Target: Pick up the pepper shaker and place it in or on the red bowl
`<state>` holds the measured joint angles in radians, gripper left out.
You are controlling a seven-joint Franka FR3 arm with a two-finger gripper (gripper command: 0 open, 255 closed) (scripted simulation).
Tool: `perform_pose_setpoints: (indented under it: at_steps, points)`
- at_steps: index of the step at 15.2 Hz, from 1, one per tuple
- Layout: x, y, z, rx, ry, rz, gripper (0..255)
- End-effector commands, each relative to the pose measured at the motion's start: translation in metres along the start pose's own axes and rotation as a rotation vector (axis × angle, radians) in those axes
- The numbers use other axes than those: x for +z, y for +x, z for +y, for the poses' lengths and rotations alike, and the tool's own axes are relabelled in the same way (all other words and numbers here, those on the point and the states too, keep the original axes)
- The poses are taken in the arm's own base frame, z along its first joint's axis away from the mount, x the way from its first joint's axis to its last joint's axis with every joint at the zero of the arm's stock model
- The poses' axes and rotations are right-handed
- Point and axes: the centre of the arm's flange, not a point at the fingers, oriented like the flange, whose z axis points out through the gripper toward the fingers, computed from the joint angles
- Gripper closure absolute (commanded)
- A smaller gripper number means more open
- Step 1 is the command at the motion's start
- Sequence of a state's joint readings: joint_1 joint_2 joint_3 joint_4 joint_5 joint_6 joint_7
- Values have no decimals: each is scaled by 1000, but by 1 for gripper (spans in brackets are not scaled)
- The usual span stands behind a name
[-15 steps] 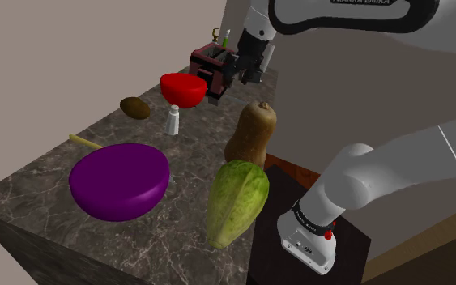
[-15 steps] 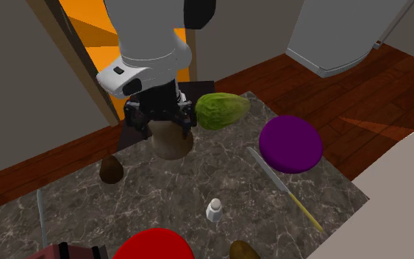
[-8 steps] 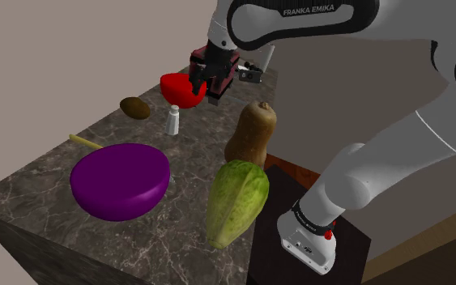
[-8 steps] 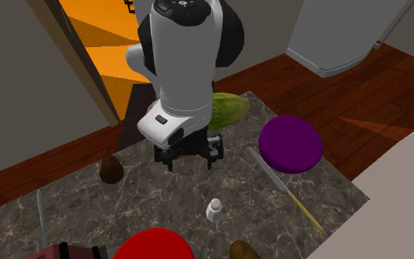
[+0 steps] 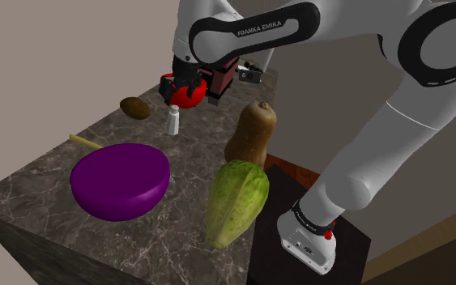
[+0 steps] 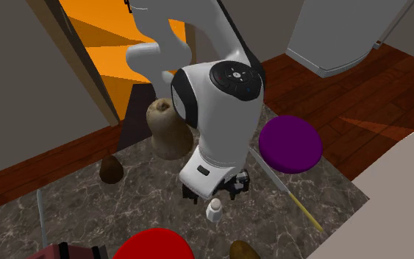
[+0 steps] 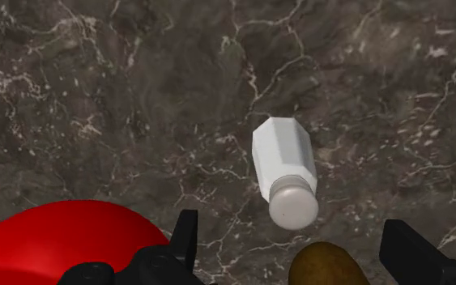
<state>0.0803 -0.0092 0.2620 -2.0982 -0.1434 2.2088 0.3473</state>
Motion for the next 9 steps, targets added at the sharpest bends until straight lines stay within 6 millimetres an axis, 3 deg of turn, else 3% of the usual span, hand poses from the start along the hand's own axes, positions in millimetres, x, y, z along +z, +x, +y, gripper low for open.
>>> perform_pose_setpoints:
  at_steps: [1,9]
  points:
    - [13,8,-11,-7,-2,1,0]
    - [47,8,-11,-7,-2,1,0]
